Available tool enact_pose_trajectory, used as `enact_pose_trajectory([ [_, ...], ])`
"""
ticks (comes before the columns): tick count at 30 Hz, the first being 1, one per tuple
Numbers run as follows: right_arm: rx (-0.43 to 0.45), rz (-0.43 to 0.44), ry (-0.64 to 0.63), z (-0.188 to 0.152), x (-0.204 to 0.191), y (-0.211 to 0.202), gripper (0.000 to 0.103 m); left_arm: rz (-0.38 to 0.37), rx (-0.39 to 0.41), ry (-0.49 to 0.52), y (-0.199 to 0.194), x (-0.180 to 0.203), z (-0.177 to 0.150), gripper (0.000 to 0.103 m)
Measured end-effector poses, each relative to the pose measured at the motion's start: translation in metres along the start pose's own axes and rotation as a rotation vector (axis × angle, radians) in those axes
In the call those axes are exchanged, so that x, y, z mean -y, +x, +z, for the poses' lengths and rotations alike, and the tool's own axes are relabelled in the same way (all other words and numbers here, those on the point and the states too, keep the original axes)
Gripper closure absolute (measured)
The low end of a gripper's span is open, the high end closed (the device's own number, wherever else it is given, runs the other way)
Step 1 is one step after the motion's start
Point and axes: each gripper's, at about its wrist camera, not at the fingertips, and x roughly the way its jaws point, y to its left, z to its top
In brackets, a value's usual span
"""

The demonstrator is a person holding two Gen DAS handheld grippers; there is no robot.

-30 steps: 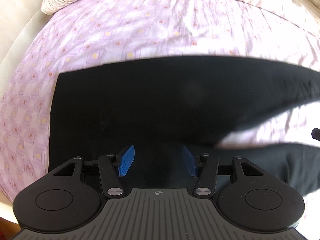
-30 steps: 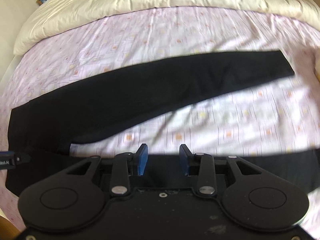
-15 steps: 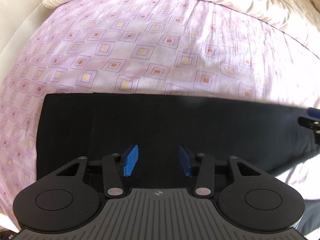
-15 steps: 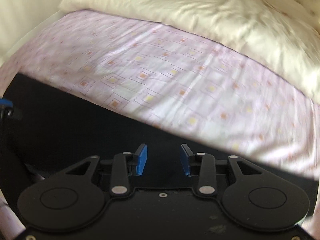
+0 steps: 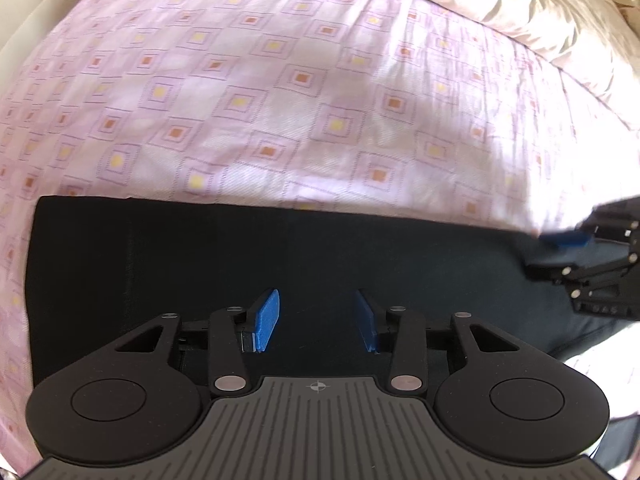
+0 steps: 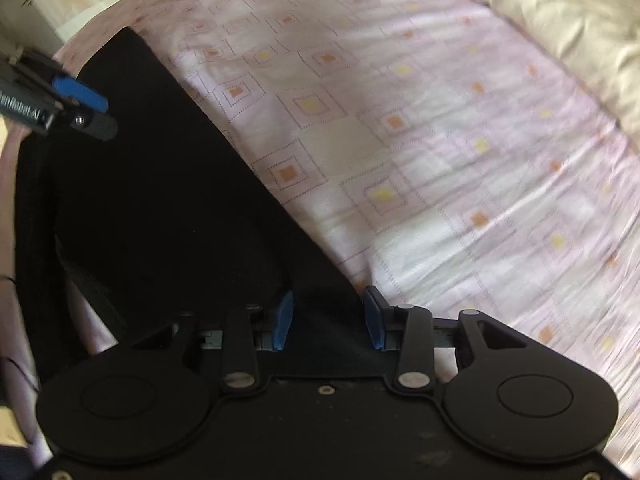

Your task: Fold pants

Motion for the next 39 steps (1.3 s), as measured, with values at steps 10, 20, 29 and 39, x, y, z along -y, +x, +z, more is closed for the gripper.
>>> enact_pose_trajectory([
  [10,0.137,-0.154,-0.097,-0.063,-0.096,-0.045,0.096,-0.129,-0.035,-0.146,0.0,0.003,0.017,0.062],
  [20,0.189,-0.212,-0.055,-0.094,-0.14,-0.043,0.096,-0.126,-0.106,-0.199,0.019,0.003,0.028,0.062],
  [29,0.207,-0.193,-0.053,-0.094,-0.135,-0.053,0.096,-0.104,-0.176,-0.236,0.044,0.005,0.04,0.062],
  [39,0.236,-0.219,-0.018,-0.101,-0.151,-0.064,0.096,-0.045,-0.136,-0.152,0.029,0.014,0.017,0.093],
])
